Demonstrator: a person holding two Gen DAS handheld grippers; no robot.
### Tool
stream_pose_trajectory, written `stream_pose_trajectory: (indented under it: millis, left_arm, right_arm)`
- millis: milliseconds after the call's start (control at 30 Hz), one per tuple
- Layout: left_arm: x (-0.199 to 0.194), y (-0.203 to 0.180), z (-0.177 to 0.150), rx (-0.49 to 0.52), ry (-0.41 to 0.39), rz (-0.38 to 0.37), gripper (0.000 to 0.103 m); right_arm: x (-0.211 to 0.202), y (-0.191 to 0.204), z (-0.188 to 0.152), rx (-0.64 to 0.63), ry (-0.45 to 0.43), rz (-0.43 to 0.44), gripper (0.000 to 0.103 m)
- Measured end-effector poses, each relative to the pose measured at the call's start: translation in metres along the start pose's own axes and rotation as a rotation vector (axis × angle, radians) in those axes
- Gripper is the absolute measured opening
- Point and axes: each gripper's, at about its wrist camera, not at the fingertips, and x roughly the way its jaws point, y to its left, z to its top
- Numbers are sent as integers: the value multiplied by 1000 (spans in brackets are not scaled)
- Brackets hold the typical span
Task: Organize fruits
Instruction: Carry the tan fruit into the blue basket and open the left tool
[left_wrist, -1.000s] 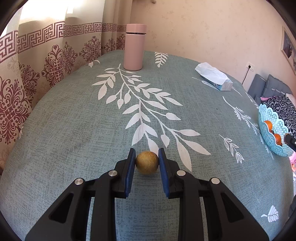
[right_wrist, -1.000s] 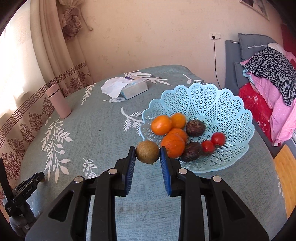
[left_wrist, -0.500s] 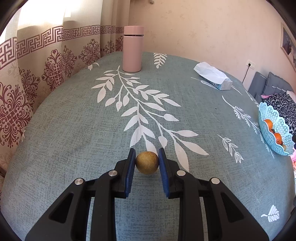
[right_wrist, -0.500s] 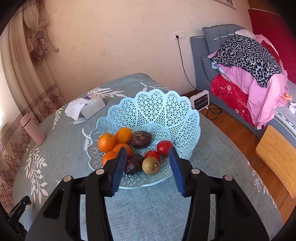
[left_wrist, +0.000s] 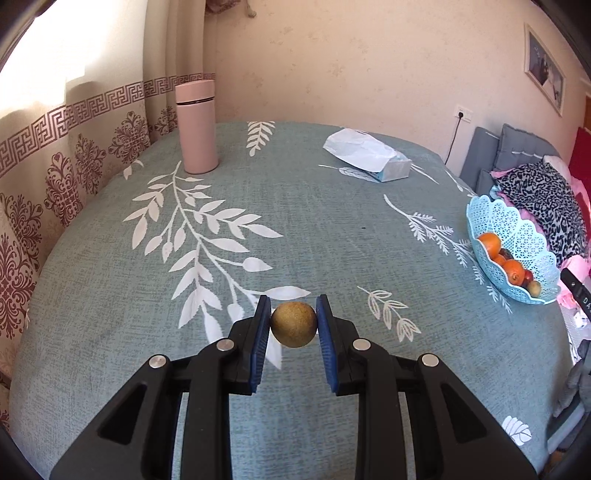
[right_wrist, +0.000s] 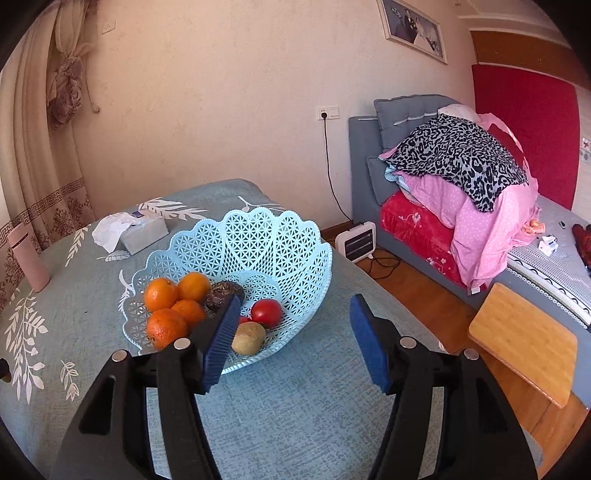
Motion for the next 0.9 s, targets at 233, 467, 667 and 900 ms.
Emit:
stream_pose_trajectory:
  millis: [233, 467, 667, 900]
  left_arm:
    - [10, -74, 21, 128, 11, -120, 26]
    - [16, -153, 42, 245, -6, -267, 26]
    - [31, -207, 51, 326, 12, -363, 26]
    - [53, -244, 56, 363, 44, -416, 26]
  right_arm:
    - [1, -8, -3, 32, -3, 24, 65]
    - [4, -17, -4, 85, 5, 34, 68]
    - [6, -23, -5, 124, 12, 40, 71]
    - [7, -29, -6, 151, 16, 35, 72]
